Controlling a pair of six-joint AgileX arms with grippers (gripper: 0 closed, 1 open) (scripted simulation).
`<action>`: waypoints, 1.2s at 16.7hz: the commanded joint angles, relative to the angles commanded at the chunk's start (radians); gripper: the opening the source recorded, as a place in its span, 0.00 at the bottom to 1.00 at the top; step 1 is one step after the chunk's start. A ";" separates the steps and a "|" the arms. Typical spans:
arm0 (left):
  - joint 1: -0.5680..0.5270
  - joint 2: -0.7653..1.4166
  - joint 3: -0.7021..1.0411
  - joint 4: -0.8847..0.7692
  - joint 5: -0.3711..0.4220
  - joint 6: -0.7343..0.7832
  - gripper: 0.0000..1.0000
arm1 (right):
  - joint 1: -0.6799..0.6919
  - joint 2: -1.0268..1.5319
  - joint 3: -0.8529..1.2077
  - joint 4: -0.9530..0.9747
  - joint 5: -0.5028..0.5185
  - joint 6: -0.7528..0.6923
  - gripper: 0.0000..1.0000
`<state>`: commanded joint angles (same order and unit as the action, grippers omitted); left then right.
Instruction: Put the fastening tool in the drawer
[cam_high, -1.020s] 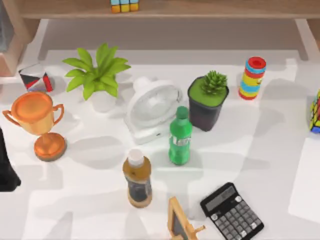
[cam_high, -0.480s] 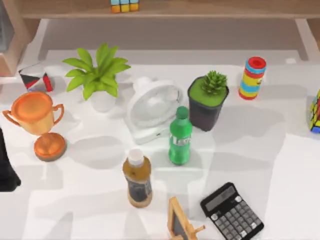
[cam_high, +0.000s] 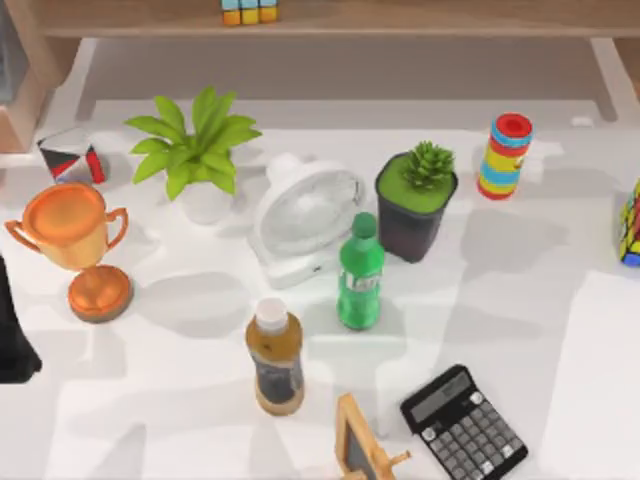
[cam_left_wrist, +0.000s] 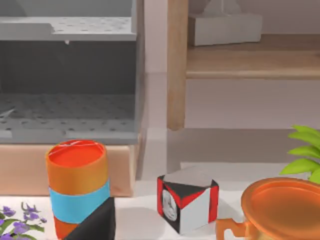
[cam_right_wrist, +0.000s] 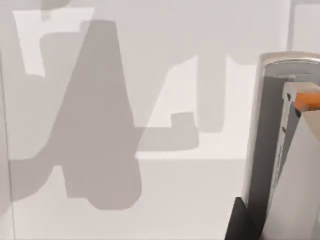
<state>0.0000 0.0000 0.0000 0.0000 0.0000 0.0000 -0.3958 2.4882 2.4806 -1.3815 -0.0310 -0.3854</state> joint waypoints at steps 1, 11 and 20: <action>0.000 0.000 0.000 0.000 0.000 0.000 1.00 | 0.008 0.033 -0.008 -0.004 0.013 0.008 0.00; 0.000 0.000 0.000 0.000 0.000 0.000 1.00 | 0.027 0.124 -0.032 -0.022 0.057 0.031 0.15; 0.000 0.000 0.000 0.000 0.000 0.000 1.00 | 0.027 0.124 -0.032 -0.022 0.057 0.031 0.83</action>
<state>0.0000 0.0000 0.0000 0.0000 0.0000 0.0000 -0.3687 2.6124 2.4482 -1.4038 0.0259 -0.3545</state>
